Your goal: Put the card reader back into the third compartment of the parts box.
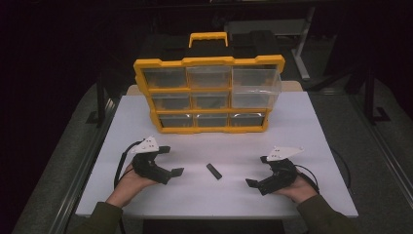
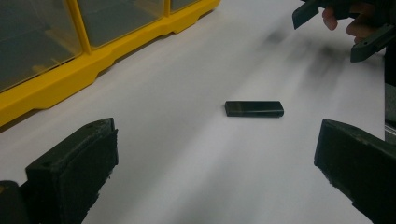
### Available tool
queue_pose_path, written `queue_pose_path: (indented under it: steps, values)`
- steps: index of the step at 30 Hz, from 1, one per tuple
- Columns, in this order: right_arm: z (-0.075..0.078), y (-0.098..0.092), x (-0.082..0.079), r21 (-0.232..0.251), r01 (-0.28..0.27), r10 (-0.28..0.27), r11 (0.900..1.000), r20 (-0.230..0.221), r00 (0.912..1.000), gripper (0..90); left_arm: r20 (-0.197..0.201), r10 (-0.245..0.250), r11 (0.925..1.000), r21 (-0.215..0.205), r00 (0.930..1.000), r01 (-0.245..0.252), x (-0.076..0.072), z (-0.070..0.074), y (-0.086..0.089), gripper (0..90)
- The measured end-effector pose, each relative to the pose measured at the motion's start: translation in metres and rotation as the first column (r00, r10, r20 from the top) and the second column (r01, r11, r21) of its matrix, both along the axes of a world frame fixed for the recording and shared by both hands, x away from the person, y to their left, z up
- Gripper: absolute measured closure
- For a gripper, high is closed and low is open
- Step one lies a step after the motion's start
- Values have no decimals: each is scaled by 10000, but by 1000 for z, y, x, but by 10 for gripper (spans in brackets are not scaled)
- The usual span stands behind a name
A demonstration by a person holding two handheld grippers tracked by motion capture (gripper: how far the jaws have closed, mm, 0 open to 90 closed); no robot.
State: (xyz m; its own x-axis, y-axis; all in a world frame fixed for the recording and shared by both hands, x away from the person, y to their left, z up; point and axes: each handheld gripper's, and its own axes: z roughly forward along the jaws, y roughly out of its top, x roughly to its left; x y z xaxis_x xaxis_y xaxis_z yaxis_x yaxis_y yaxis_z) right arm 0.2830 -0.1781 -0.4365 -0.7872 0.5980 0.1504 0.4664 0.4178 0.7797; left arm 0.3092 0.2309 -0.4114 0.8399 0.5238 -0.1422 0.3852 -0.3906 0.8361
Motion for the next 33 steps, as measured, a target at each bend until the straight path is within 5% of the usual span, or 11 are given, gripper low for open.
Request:
queue_pose_path:
  steps: [33]
  values:
    - [0,0,0,57,-9,10,10000,-69,10000,0,-74,54,9999,-109,10000,-54,6,3,-26,0]
